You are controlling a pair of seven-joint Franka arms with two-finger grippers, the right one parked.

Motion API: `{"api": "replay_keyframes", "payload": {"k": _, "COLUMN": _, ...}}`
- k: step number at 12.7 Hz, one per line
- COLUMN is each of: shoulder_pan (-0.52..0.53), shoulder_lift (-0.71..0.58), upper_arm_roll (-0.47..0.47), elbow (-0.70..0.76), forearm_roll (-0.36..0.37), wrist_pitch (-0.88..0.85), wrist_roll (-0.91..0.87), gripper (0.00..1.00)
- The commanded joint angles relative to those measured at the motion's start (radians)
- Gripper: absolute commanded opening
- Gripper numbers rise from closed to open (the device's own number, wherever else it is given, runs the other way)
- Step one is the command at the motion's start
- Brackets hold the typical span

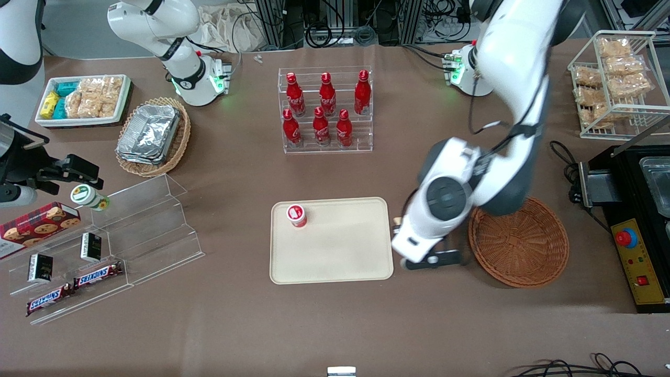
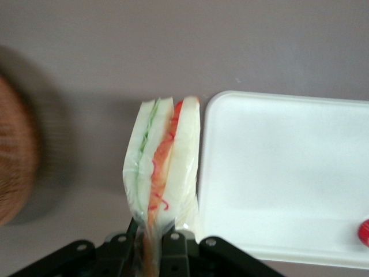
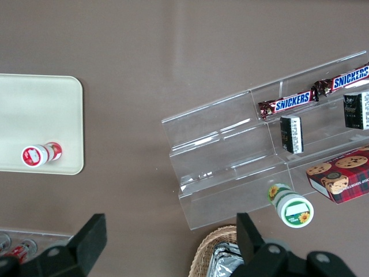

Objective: Place sandwich from basket to tray
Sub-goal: 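Lift the sandwich and carry it with the left gripper to the white tray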

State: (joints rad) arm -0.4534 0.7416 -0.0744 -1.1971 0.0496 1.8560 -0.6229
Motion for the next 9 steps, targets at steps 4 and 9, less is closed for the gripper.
{"api": "replay_keyframes", "payload": {"k": 4, "shoulder_pan": -0.079, "shoulder_lift": 0.142, "upper_arm_roll": 0.008, "elbow": 0.071, "forearm_roll": 0.012, "wrist_pitch": 0.029, "wrist_roll": -0.037, "gripper": 0.00}}
{"api": "replay_keyframes", "payload": {"k": 9, "shoulder_pan": -0.142, "shoulder_lift": 0.171, "upper_arm_roll": 0.010, "elbow": 0.065, "forearm_roll": 0.013, "wrist_pitch": 0.037, "wrist_roll": -0.113, "gripper": 0.00}}
